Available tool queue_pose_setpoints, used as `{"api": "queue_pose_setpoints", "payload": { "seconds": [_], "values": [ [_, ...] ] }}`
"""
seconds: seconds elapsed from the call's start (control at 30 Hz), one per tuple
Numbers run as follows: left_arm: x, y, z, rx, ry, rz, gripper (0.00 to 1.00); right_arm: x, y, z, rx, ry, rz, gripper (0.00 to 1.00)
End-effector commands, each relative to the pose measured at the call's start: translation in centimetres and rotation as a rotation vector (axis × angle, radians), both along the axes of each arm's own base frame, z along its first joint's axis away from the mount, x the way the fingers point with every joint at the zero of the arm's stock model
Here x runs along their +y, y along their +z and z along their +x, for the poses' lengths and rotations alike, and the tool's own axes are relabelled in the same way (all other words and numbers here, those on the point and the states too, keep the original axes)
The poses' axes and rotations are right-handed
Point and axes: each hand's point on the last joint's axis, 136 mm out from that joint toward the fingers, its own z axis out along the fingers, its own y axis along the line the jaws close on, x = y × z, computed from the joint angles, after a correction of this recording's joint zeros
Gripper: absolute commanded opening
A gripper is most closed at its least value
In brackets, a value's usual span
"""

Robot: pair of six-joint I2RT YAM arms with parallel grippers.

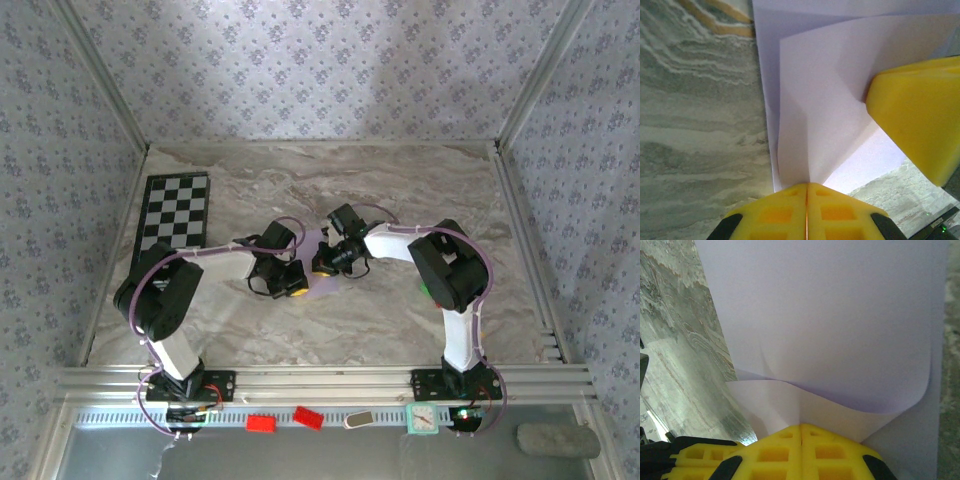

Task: Fold a paper plane with a square sheet of paper (pick it up from the middle)
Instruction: Fold the triangle a second time at the center of the table.

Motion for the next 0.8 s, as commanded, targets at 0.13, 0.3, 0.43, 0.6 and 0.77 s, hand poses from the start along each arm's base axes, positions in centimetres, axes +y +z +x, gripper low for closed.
{"api": "queue_pose_setpoints", "payload": {
  "seconds": [0.13,0.3,0.43,0.6,0.77],
  "values": [
    [3.6,-1.6,-3.8,0.094,-0.048,0.187,0.08,-4.6,-6.1,-2.5,0.141,-0.066,-0.25,0.01],
    [3.4,0.6,-2.8,0.025,-0.042,0.171,0.08,-4.6,-6.1,-2.6,0.149,-0.072,-0.247,0.01],
    [1.4,2.9,-1.1,-0.057,-0.005,0.054,0.07,-4.7,-6.2,-2.6,0.156,-0.079,-0.246,0.01],
    [-0.2,3.0,-0.1,-0.072,0.043,-0.032,0.07,-4.8,-6.4,-2.5,0.166,-0.09,-0.241,0.01],
    [-1.0,1.9,-0.2,-0.042,0.033,-0.033,0.07,-4.8,-6.4,-2.5,0.174,-0.093,-0.236,0.01]
  ]
}}
